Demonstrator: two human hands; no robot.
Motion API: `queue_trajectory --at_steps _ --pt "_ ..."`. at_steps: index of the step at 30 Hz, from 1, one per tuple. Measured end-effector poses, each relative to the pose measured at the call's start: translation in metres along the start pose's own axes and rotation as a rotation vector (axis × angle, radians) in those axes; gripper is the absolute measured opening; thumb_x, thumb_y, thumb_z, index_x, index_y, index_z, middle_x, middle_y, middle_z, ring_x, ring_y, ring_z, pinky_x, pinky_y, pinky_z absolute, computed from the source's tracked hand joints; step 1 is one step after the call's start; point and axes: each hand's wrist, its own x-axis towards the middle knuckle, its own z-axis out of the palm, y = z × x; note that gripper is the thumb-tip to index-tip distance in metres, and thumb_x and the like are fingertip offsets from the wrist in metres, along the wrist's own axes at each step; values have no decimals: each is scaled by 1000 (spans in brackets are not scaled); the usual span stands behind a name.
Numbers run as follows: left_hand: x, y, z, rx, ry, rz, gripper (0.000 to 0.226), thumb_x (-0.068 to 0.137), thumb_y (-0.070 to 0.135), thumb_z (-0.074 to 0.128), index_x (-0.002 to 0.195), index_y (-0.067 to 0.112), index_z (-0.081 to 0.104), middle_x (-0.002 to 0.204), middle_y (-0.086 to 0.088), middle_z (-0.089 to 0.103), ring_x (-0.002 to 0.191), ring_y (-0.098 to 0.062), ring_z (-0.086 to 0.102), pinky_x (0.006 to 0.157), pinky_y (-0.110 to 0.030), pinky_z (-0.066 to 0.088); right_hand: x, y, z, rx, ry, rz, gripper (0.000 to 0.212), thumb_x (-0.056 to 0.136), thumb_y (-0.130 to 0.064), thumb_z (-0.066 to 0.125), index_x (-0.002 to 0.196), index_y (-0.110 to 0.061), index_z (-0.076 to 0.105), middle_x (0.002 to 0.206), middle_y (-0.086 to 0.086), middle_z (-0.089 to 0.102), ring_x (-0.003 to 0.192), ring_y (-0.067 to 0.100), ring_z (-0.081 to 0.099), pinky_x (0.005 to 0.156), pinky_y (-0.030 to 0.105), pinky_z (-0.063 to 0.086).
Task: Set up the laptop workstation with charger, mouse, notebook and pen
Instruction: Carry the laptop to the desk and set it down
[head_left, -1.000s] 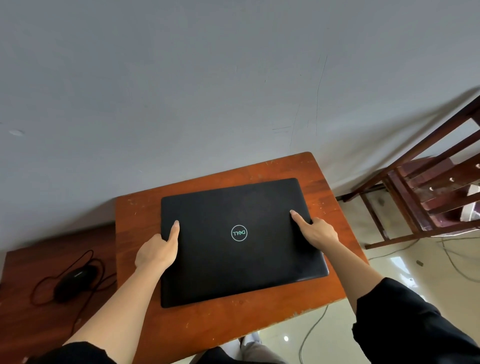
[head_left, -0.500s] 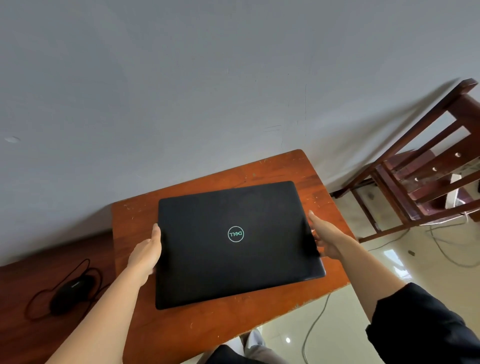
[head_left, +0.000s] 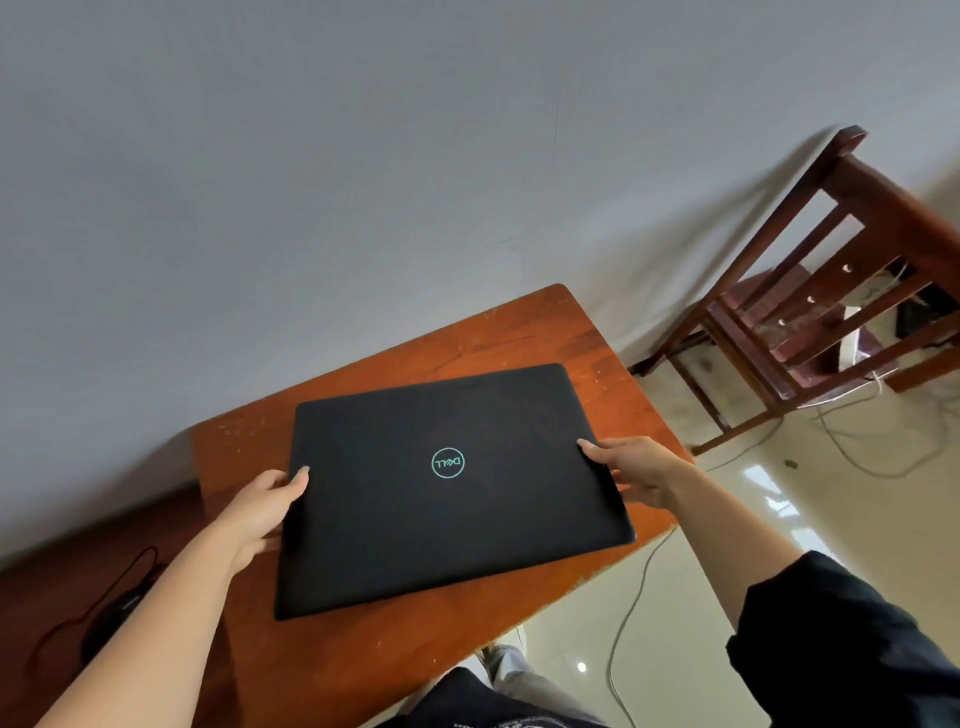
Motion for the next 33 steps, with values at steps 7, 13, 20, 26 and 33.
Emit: queue_trajectory --at_steps 7,13,20,26,33 --pt "-10 20 37 47 -79 128 44 86 47 63 119 20 56 118 -2 62 105 -22 60 91 -44 52 -22 41 -33 123 113 -38 31 87 -31 68 111 -11 70 111 3 69 103 22 63 90 45 53" --pt "-31 72 110 135 -193 264 64 78 49 71 129 16 51 121 -1 60 103 -17 61 80 -36 55 -53 90 -99 298 254 -94 21 89 -26 67 103 -12 72 110 3 70 102 19 62 86 41 52" --pt "-79 128 254 268 -316 441 61 76 47 73 122 15 50 123 2 55 111 -21 53 89 -39 46 -98 167 -214 539 400 -164 36 83 -36 72 107 -10 73 108 4 73 102 25 67 84 41 55" --pt "-126 155 387 384 -414 505 71 62 43 86 118 13 54 118 -4 63 106 -22 60 94 -42 49 -138 236 -322 613 522 -170 33 82 -33 74 100 -6 75 94 6 74 81 23 68 72 35 54" --pt "-198 168 563 363 -562 506 45 73 23 82 107 11 53 104 -4 64 84 -19 64 60 -31 49 -188 324 -448 690 641 -137 30 84 -34 72 94 -6 76 86 6 67 71 21 61 57 26 50"
